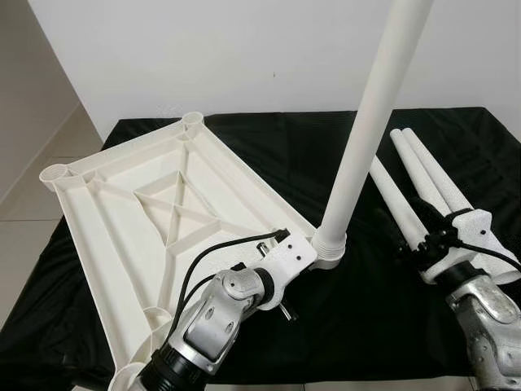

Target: Building children table

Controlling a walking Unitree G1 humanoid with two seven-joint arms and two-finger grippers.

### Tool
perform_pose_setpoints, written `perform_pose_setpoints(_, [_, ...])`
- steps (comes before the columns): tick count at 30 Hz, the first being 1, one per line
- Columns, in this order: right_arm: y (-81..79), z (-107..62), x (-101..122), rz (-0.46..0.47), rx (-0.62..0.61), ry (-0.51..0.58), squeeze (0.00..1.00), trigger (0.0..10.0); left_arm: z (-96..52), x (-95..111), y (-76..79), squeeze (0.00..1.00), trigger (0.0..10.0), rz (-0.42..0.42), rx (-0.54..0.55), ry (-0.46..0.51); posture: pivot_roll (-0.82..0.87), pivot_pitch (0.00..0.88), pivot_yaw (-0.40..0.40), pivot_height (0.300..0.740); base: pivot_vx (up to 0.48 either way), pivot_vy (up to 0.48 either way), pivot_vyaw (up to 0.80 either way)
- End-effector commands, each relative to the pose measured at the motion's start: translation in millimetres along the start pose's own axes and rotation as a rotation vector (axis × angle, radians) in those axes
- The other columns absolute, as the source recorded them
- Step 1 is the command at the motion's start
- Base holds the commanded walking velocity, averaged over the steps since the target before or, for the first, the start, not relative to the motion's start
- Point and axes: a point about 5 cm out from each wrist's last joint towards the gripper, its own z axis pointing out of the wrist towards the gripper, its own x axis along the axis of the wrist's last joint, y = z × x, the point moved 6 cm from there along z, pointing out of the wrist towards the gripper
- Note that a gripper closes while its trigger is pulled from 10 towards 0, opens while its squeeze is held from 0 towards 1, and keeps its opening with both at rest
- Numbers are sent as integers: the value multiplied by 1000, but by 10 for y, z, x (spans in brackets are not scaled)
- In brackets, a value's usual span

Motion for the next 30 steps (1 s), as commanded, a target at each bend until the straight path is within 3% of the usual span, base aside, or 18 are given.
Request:
perform_pose_setpoints(1, [-155,-4,0,30,90,-14,0,10000,37,-40,67,0,10000,16,-42,1,-189,110,80,740,0,0,0])
perform_pose_setpoints(4, [-225,-14,-3,31,138,-31,0,10000,39,-40,57,0,10000,20,-42,0,-189,110,80,740,0,0,0])
perform_pose_setpoints(5, [-342,27,-7,32,210,-43,0,10000,46,-26,56,0,10000,24,-43,2,-177,106,72,740,0,0,0])
perform_pose_setpoints(10, [-428,141,-2,33,281,-43,0,10000,62,-14,83,0,10000,32,-48,6,-155,98,60,740,0,0,0])
perform_pose_setpoints(30, [-545,473,-34,44,385,-36,0,10000,74,10,83,0,10000,41,-39,13,-104,70,14,740,0,0,0])
